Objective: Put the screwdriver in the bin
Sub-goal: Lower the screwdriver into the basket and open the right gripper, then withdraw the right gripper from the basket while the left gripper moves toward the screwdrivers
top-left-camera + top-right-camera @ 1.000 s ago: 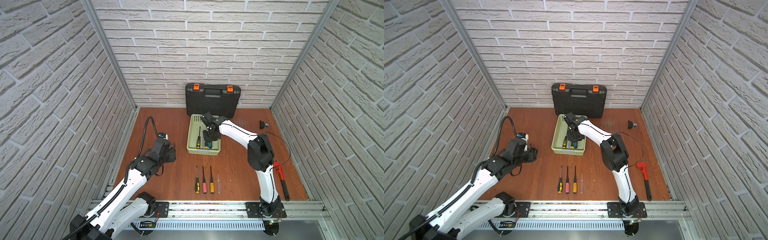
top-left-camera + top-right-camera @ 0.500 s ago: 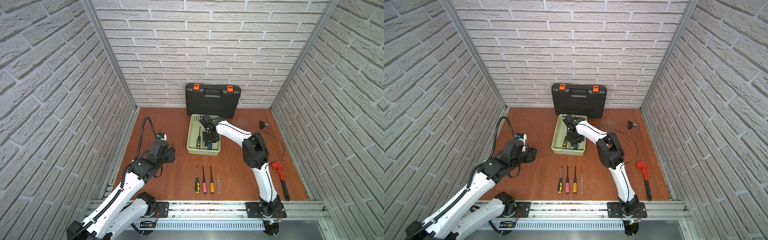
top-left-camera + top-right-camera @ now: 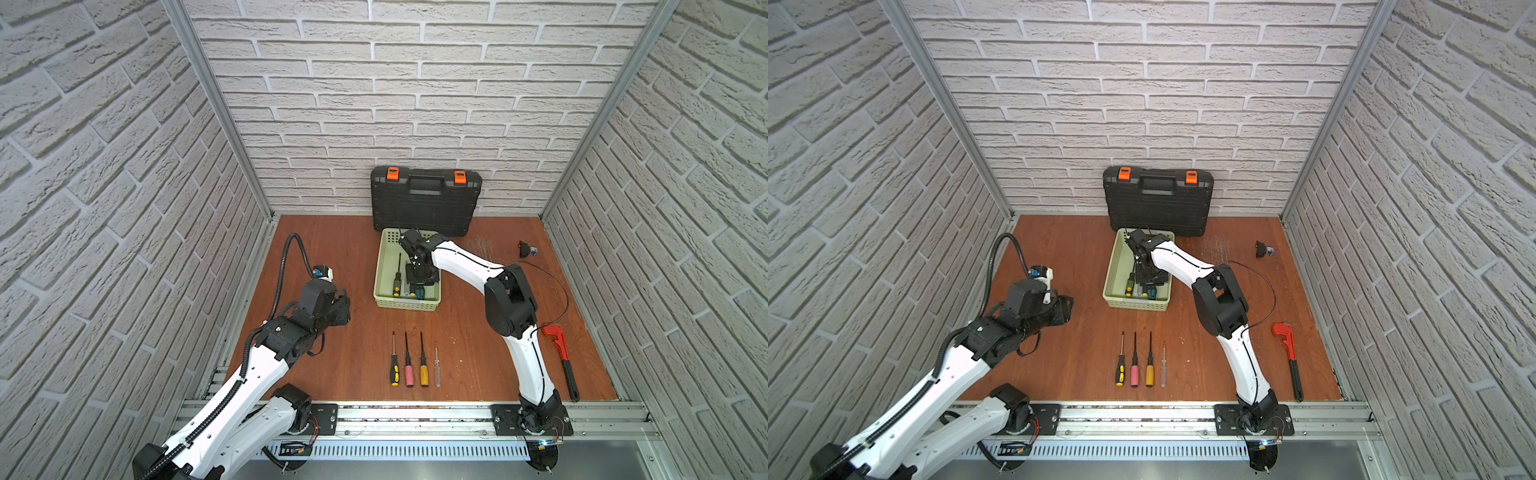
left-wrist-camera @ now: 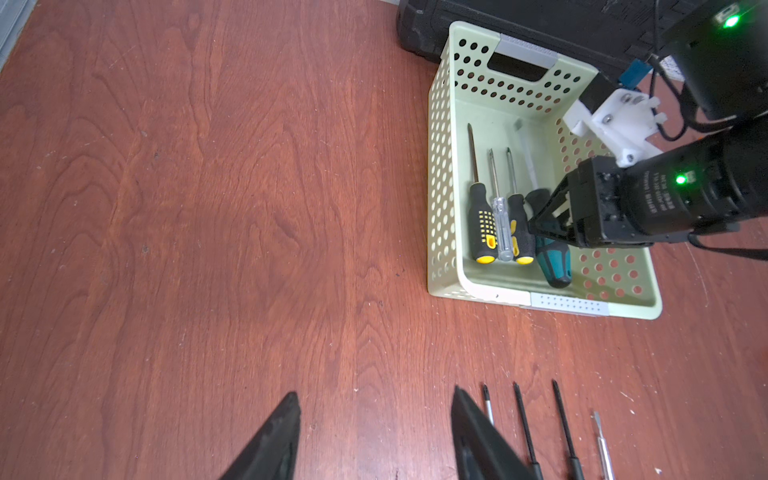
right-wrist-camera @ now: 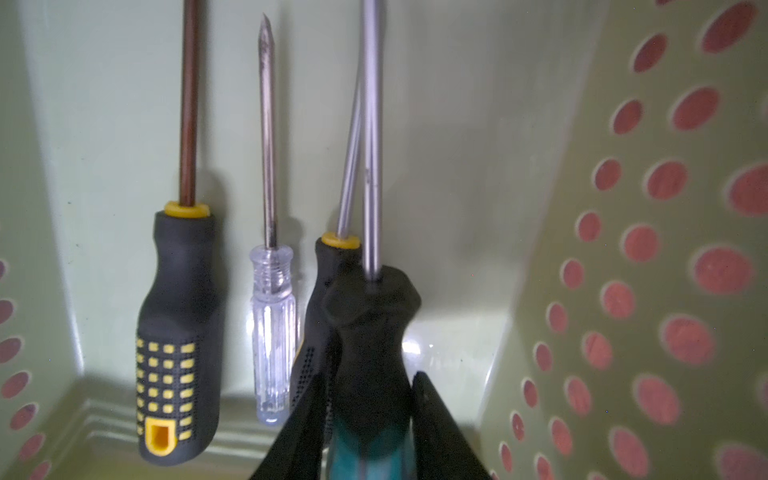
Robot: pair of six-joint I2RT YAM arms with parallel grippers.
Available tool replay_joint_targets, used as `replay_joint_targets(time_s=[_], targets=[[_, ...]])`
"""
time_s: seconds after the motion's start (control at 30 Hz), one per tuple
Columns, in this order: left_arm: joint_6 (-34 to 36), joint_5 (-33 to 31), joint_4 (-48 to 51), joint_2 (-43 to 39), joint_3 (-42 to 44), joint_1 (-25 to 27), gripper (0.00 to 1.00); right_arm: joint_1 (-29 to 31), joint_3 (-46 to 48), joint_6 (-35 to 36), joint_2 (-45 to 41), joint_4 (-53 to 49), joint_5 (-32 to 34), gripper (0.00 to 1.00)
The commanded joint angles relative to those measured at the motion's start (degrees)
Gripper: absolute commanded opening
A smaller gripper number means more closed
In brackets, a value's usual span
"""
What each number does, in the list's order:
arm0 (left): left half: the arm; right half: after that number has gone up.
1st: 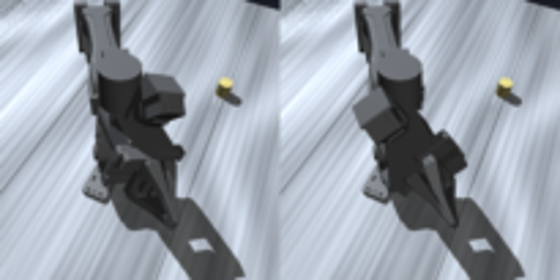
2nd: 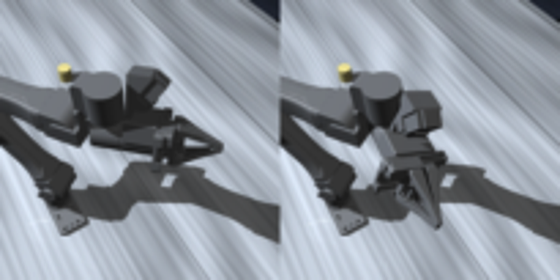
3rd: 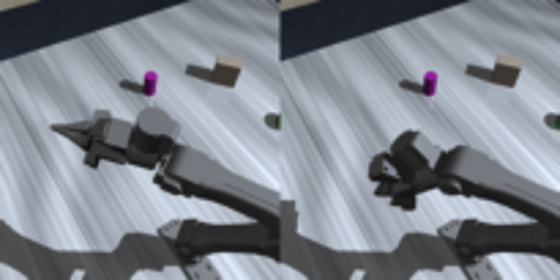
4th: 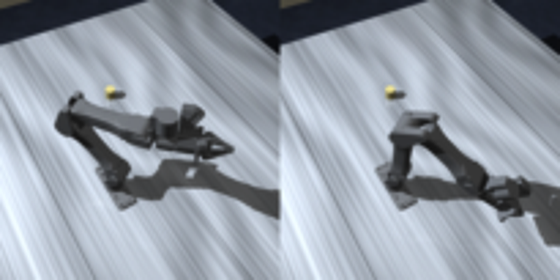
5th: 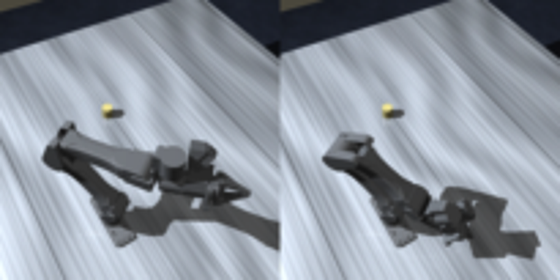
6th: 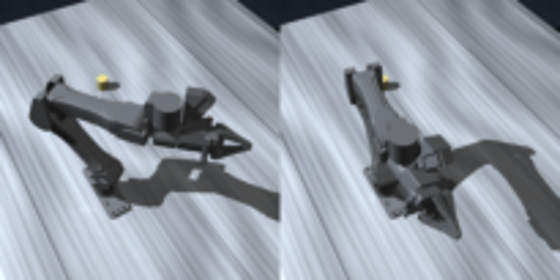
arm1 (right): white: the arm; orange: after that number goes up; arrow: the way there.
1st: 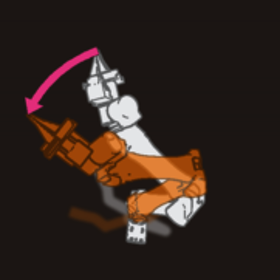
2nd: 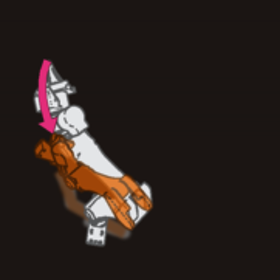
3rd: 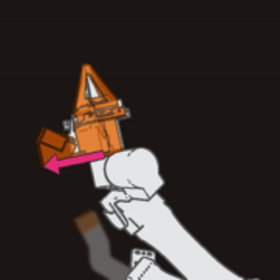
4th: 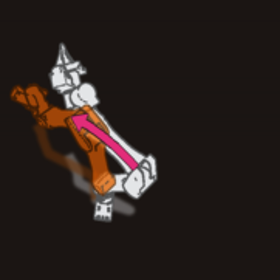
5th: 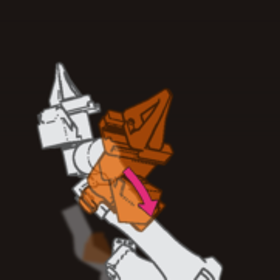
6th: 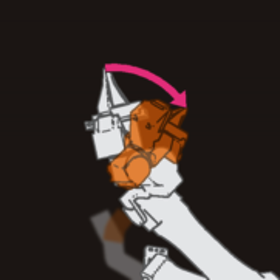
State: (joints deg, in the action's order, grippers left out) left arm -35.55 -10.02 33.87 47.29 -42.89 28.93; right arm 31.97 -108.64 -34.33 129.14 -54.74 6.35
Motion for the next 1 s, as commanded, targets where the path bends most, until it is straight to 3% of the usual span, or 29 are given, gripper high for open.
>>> replay_joint_targets(time_s=[0.0,0.3,0.67,0.97], targets=[[0.9,-0.6,-1.9,-0.9,0.3,-0.4,0.59,-0.1,-0.2,-0.6,0.1,-0.8,0.6,0.37],[1.6,-0.5,-0.5,0.6,-1.7,-0.4,0.59,0.2,-0.5,0.4,-2.2,-0.1,0.6,0.39],[1.2,13.4,2.1,7.6,-7.2,-0.1,0.59,2.3,6.6,2.9,-14.2,7.4,0.6,0.41],[0.0,17.0,7.8,16.3,-12.8,3.0,0.59,3.9,13.5,7.9,-23.2,13.9,-0.1,0.41]])
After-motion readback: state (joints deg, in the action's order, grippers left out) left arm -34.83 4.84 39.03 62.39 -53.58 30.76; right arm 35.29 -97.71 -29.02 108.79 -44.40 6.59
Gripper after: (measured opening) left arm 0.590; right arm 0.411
